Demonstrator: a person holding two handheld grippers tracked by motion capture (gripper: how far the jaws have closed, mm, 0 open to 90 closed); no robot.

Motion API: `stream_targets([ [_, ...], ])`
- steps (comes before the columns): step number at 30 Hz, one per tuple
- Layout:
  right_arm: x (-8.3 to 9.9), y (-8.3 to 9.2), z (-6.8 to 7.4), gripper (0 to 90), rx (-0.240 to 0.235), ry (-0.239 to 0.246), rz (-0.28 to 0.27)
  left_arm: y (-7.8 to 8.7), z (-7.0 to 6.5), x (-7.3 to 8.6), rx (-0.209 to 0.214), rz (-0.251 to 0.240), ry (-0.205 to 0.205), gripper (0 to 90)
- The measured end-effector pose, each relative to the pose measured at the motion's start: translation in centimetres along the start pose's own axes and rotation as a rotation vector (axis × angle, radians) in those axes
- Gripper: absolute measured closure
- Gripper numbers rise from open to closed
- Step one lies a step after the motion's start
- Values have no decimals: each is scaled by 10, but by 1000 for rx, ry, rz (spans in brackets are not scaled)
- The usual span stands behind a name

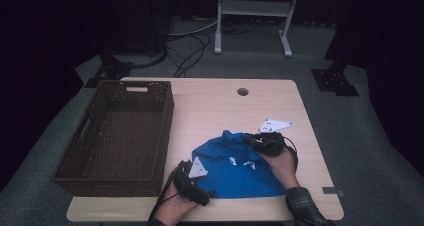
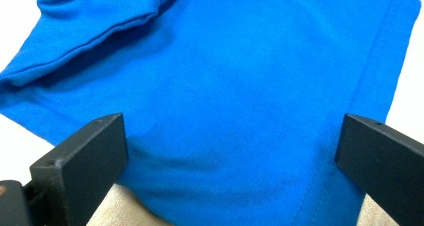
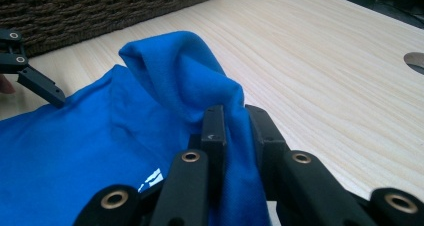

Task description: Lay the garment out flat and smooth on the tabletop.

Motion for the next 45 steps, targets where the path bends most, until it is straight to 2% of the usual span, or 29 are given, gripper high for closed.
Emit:
stream_targets([
  [17, -1, -8, -14, 793, 38, 1, 16, 0, 0, 0, 1, 0, 0, 3],
  [45, 1, -25, -38, 757, 74, -29, 54, 0, 0, 0, 0, -1, 1, 3],
])
Point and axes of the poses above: each handheld gripper's, and its own axes: y roughly backward along the jaws, x roughly out of its underside, z roughly to its left, the point moved 2 cm from there along -y, roughly forward along the jaws, and after that the axes turned 1 degree about z, right-handed, at the moved point
